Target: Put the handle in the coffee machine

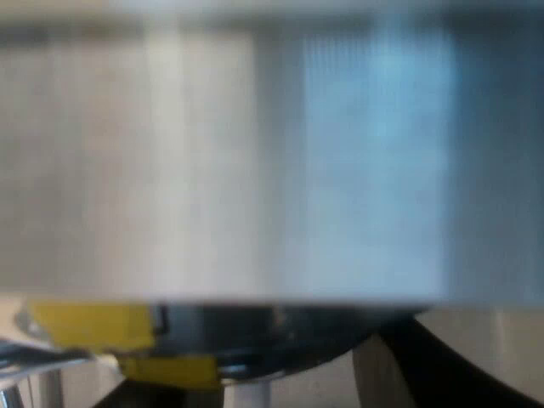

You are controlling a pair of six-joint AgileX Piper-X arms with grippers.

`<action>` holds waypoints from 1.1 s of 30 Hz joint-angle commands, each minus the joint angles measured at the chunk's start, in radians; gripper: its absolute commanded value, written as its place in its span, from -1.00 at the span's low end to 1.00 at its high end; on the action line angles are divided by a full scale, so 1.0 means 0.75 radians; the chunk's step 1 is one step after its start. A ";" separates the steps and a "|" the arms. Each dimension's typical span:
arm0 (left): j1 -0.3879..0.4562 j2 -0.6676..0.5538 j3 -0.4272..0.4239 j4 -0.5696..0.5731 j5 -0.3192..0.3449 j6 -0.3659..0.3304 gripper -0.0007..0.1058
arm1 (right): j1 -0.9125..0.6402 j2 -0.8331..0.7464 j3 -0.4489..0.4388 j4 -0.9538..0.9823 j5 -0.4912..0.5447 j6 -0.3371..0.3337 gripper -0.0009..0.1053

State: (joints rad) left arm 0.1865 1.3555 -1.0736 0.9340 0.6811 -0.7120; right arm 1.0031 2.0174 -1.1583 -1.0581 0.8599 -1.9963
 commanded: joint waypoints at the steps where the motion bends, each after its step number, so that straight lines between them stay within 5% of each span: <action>1: -0.007 -0.007 -0.006 0.107 -0.004 0.066 -0.98 | 0.003 -0.046 -0.023 -0.149 -0.012 0.002 -0.25; 18: -0.085 -0.007 -0.006 0.445 0.108 0.159 -0.98 | 0.003 -0.049 -0.023 -0.192 -0.012 -0.036 -0.25; 27: -0.163 -0.007 -0.003 0.466 0.141 -0.083 -0.98 | 0.003 -0.055 -0.023 -0.188 -0.012 -0.063 -0.25; 29: -0.163 -0.012 0.000 0.467 0.160 -0.196 -0.98 | 0.003 -0.060 -0.023 -0.189 -0.012 -0.069 -0.25; 33: -0.163 -0.032 0.015 0.467 0.198 -0.243 -0.98 | 0.003 -0.060 -0.023 -0.174 -0.012 -0.069 -0.25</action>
State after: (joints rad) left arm 0.0717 1.3488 -1.0629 1.2581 0.7737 -0.8734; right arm 1.0031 2.0174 -1.1480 -1.0884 0.8641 -2.0432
